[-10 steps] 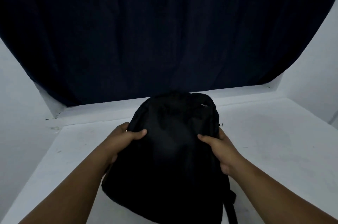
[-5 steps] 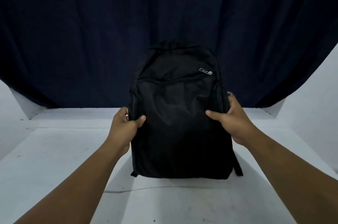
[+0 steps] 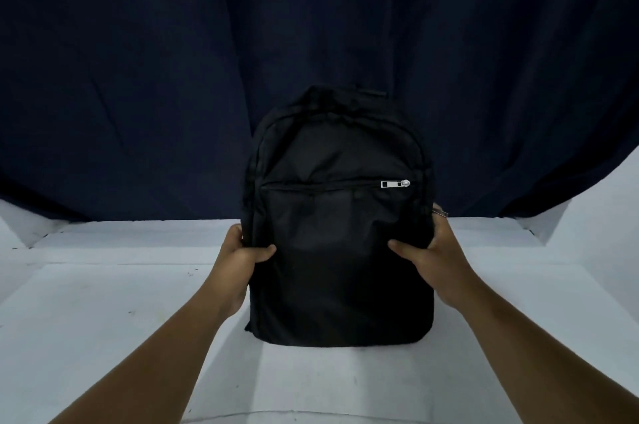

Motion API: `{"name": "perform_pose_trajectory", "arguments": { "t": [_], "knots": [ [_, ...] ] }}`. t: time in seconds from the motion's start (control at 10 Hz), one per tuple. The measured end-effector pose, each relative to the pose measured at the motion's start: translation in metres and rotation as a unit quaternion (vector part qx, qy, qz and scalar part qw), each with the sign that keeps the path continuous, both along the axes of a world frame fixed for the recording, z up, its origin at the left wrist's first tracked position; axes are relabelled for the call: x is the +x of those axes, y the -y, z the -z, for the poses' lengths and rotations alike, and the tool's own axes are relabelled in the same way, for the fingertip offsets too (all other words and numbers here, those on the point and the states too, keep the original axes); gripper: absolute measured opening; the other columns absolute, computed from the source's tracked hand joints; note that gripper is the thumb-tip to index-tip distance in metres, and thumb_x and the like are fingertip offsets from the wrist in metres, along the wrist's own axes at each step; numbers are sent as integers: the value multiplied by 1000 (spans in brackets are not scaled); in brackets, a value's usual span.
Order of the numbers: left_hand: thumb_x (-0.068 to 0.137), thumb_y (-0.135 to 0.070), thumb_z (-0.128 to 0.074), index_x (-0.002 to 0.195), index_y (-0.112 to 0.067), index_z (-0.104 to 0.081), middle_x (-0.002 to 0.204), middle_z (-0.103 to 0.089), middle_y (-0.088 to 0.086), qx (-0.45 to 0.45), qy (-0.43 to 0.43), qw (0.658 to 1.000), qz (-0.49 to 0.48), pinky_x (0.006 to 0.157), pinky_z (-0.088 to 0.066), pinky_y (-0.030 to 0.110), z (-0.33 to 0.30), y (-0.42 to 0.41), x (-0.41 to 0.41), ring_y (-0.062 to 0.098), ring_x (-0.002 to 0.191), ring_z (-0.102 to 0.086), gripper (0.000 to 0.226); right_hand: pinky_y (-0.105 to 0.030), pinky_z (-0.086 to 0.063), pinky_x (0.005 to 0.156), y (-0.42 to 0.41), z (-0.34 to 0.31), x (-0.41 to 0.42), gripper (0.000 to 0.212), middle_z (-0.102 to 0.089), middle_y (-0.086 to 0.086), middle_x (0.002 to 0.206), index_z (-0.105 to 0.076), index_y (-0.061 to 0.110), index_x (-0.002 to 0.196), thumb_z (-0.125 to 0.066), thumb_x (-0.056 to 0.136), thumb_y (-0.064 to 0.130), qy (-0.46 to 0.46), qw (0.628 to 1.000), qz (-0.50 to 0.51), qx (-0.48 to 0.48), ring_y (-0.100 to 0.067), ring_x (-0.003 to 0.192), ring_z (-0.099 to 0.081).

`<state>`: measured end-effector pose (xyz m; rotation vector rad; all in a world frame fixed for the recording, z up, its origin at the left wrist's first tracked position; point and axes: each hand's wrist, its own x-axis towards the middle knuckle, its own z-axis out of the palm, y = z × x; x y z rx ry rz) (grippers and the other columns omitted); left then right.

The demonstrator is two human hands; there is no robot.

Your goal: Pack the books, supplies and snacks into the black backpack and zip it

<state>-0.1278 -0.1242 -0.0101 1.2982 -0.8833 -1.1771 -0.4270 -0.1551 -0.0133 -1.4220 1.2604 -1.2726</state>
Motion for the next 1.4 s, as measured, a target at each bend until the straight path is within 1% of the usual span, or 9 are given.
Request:
{"name": "perform_pose_trajectory", "arguments": {
  "t": [0.1,0.3,0.5,0.8,0.9,1.0,1.2,1.3,1.4],
  "knots": [
    [78,-21,-81,133,-31,-46,128,-66,-8,-13,-21,998,51,89,-52,34,-2,8,1,17,116,-64,65,-30,-46,100,7,9,-1,78,-58,20,126,-41,36,140,-85,76,23,3,1000,-12,14,-4,117,-55],
    [76,-31,-78,139,-31,-51,127,-68,-12,-39,14,997,73,95,-51,29,-1,20,-7,11,117,-65,69,-32,-40,105,6,26,8,89,-51,31,124,-33,43,144,-73,67,61,15,999,1,33,-4,119,-50],
    [83,-27,-74,127,-26,-61,117,-74,-9,-44,-23,998,50,81,-55,24,-2,26,-15,9,102,-71,46,-17,-42,85,11,24,18,67,-54,32,114,-40,50,124,-74,66,54,44,998,25,24,8,103,-53],
    [74,-26,-76,123,-16,-65,114,-75,-2,-74,-42,996,-2,84,-56,31,2,34,-10,16,105,-72,51,-19,-39,92,18,30,29,68,-52,36,116,-41,53,125,-71,64,61,27,999,45,-6,10,105,-51],
    [77,-29,-75,127,-18,-63,118,-74,-4,-69,-29,997,22,89,-54,31,3,38,-4,15,108,-70,53,-31,-41,104,25,32,26,85,-53,28,127,-38,43,140,-72,65,64,-1,1000,30,-3,-3,119,-52],
    [78,-41,-77,131,-23,-60,122,-72,-7,-49,8,998,43,100,-51,35,8,40,1,14,114,-67,59,-39,-41,110,29,30,20,96,-52,18,136,-31,41,147,-72,64,65,-18,999,19,19,-11,127,-49],
    [78,-57,-72,128,-32,-62,119,-72,-14,-5,37,998,49,95,-50,28,20,24,4,9,113,-66,57,-38,-43,105,25,29,20,90,-56,21,127,-36,39,145,-72,66,64,-34,999,17,36,-11,121,-53],
    [80,-64,-69,131,-35,-60,124,-69,-16,36,65,995,59,103,-48,33,25,12,12,9,117,-62,60,-32,-43,99,15,28,18,84,-55,24,120,-38,38,143,-70,69,63,-31,998,33,38,-9,117,-53],
    [87,-61,-65,124,-46,-60,121,-67,-24,55,172,981,73,97,-49,27,43,-15,20,6,117,-61,40,-34,-46,97,-9,44,16,76,-53,16,128,-33,38,145,-71,81,52,-18,995,73,57,-11,115,-55]
  ]
}}
